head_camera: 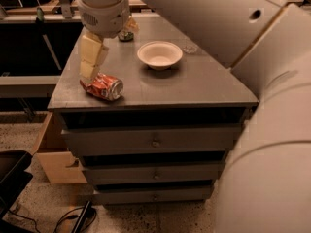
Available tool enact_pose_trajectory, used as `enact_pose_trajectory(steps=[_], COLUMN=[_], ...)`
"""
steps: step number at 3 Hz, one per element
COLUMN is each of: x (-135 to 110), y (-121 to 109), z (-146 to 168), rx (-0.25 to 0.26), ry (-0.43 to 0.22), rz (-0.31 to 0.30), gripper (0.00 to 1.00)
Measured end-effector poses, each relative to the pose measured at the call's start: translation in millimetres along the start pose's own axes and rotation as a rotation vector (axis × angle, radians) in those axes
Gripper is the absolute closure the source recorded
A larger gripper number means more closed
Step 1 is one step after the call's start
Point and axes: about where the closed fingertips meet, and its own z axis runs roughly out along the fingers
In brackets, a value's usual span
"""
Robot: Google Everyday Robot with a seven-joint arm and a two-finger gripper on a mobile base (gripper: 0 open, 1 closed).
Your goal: Place coke can upright
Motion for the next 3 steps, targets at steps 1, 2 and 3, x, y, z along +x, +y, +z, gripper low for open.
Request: enact_pose_trajectory(steps=[1, 2, 3], x=[-28, -35, -34], y=[8, 15, 21], z=[36, 59, 82], rx=[-0.033, -0.056, -0.085], ry=[0.046, 0.086, 0.131], rz=[-0.016, -0.015, 0.000], gripper=[0.00, 0.00, 0.00])
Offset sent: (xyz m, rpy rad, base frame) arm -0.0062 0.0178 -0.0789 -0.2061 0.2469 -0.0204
